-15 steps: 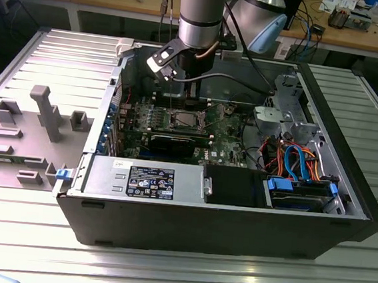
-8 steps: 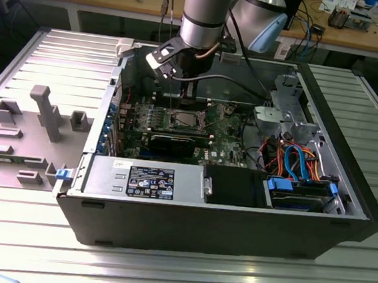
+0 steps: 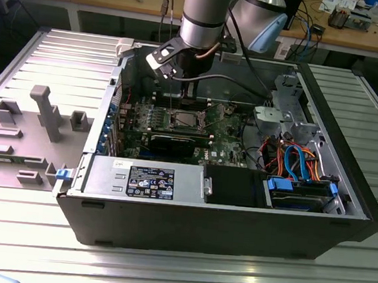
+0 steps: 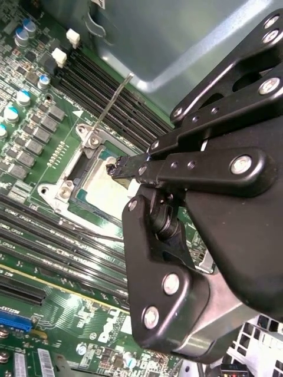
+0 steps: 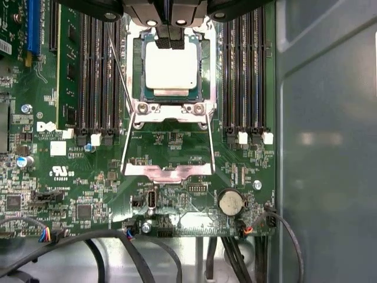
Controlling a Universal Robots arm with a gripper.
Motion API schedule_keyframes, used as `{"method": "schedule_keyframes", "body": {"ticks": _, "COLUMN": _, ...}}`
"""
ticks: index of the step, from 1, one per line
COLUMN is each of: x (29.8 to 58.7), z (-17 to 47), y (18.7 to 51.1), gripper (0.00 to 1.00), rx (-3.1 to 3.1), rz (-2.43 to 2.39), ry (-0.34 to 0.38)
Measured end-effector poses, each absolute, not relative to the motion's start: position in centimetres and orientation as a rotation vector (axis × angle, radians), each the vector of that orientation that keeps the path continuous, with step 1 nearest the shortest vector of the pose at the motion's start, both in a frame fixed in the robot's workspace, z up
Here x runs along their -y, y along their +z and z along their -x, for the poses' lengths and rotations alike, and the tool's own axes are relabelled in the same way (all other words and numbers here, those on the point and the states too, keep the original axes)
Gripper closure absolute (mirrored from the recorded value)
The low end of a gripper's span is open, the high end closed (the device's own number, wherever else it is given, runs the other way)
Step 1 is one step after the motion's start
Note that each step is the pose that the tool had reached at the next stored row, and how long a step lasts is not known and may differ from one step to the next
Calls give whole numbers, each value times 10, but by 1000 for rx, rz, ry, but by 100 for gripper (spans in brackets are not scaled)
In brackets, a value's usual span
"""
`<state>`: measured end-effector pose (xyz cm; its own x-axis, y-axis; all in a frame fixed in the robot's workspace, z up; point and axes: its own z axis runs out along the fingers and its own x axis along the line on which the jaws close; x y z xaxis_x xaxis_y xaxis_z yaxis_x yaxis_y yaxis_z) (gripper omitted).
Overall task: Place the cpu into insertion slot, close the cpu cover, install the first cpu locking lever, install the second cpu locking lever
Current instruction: 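Close the cpu cover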
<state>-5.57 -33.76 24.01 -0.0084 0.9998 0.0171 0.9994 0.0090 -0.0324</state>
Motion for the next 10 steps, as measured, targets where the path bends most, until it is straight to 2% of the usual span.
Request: {"method": "schedule_keyframes", "body": {"ticks": 10, "x": 338, "z": 56, "y": 241, "gripper": 89, "rx": 2208, "rz": 2189, "ry": 14}}
